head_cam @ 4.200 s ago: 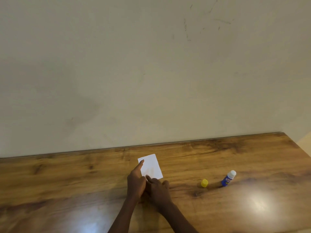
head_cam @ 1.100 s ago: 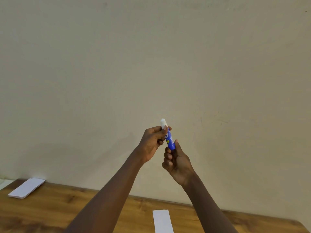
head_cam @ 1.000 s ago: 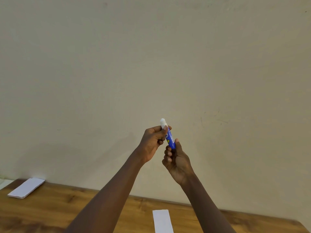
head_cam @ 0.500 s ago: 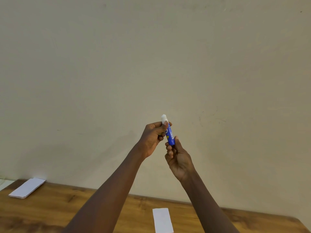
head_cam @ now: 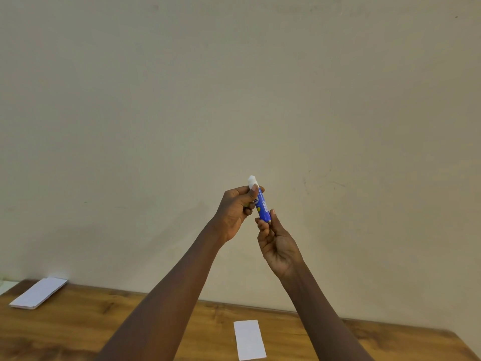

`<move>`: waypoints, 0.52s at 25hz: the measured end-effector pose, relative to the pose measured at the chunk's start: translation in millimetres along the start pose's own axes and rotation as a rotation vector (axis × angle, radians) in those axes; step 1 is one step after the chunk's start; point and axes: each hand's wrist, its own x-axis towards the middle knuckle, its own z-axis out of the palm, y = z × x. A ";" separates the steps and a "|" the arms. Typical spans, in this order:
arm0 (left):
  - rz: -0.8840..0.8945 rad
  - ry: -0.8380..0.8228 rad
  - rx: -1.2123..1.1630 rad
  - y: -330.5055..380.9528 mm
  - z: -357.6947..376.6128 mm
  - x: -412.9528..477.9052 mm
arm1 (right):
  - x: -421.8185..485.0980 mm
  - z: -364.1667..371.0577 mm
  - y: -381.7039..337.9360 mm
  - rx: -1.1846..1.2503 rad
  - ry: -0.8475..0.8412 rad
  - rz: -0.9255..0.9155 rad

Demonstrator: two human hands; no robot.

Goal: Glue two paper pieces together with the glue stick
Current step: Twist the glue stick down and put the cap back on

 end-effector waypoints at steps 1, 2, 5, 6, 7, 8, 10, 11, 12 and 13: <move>0.002 -0.001 0.000 0.4 0.8 0.1 | 0.6 0.2 1.7 0.024 -0.004 -0.032; 0.004 -0.003 0.006 0.8 1.4 0.0 | 1.7 -0.7 3.3 0.034 -0.002 -0.073; 0.007 -0.008 0.047 1.1 1.7 0.2 | 0.2 -1.8 8.1 0.019 -0.025 -0.170; 0.006 -0.006 0.051 0.8 1.3 0.0 | -0.8 -2.0 8.3 0.024 -0.044 -0.165; 0.004 -0.003 0.047 0.5 1.1 -0.1 | -2.1 -1.8 7.4 0.033 -0.058 -0.136; 0.001 0.001 0.043 -0.1 0.8 -0.3 | -3.2 -1.0 5.9 0.029 -0.060 -0.089; 0.001 0.010 0.051 -0.6 0.5 -1.0 | -3.3 -0.2 2.6 -0.006 -0.024 -0.001; 0.002 0.011 0.055 -0.8 0.7 -1.1 | -2.5 -0.3 1.8 -0.007 -0.007 0.020; 0.003 0.008 0.053 -0.9 1.1 -1.1 | -1.8 -0.3 1.8 0.010 0.003 0.021; 0.004 0.005 0.046 -1.0 1.4 -0.8 | -0.9 -0.7 2.3 0.036 0.006 0.007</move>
